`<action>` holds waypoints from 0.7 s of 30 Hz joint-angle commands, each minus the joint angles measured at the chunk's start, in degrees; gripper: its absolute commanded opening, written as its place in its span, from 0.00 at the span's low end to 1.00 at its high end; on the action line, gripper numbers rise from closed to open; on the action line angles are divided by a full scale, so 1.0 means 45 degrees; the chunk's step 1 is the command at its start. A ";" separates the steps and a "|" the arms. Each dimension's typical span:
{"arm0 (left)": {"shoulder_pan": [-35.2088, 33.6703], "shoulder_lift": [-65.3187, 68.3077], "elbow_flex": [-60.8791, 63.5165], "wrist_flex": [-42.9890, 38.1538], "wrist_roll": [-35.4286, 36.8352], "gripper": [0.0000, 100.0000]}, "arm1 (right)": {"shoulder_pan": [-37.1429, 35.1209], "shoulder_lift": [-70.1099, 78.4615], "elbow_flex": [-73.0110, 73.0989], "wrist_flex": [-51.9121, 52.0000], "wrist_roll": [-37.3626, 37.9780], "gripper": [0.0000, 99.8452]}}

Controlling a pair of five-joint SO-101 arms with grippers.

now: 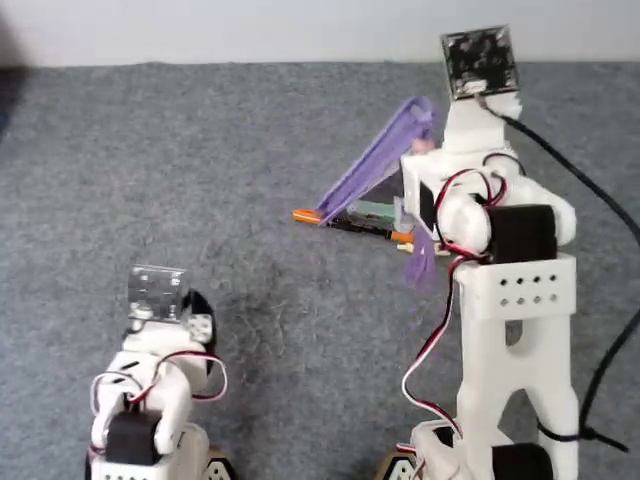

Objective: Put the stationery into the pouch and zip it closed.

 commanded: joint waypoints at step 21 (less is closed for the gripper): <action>-0.3360 -0.0117 -0.6261 -0.0567 -0.0039 0.06 | -0.6085 0.0713 -0.0137 -0.1201 0.4415 0.01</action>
